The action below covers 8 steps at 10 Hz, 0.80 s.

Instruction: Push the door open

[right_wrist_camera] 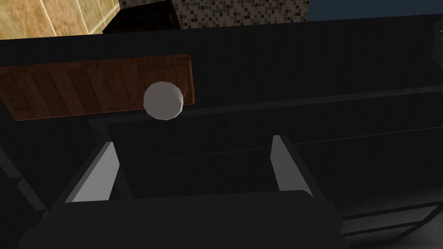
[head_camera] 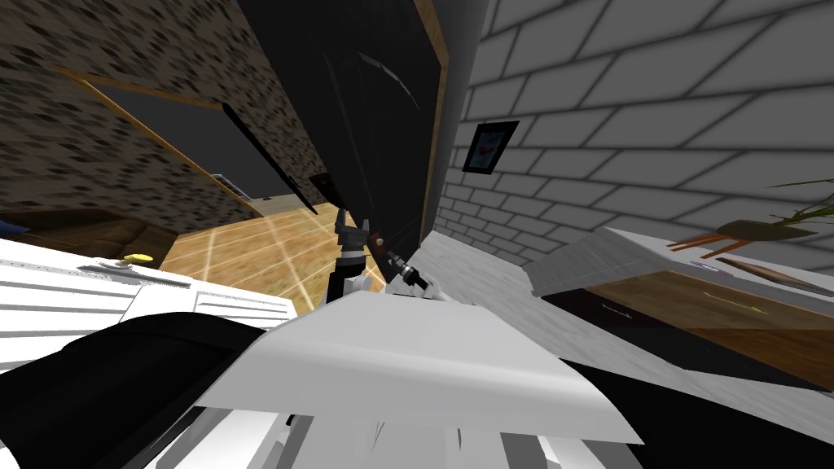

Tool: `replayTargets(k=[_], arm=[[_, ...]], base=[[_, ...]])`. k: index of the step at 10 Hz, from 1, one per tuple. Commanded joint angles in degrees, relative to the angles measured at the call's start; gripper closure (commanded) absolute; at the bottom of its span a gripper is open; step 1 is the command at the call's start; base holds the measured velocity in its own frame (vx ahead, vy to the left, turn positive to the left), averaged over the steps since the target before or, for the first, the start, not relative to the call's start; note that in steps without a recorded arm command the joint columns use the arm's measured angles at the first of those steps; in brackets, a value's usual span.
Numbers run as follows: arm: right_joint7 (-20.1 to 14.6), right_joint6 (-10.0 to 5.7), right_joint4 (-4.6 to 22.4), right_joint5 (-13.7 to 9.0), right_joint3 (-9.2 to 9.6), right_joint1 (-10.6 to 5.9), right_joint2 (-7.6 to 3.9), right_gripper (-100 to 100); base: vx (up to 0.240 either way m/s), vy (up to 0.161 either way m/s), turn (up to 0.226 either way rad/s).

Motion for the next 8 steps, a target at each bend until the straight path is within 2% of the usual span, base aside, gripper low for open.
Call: replayTargets(k=[1,4,5,6,8], arm=[[-0.6,0.36,1.6,-0.1,1.44,-1.22,0.15,-100],[-1.5,0.91,4.5,-0.3,4.27,-3.37,0.18,-100],[-1.3,0.77,3.9,-0.2,3.68,-2.89,0.20,-100],[-1.2,0.81,4.4,-0.1,3.45,-2.83,0.52,-100],[-1.0,0.72,5.0,-0.1,3.08,-2.71,0.93,-100]], base=[[0.151,-0.024,-0.018],[0.182,0.008,-0.024],[0.068,0.007,-0.004],[0.094,0.107,0.052],[0.088,0.165,0.035]])
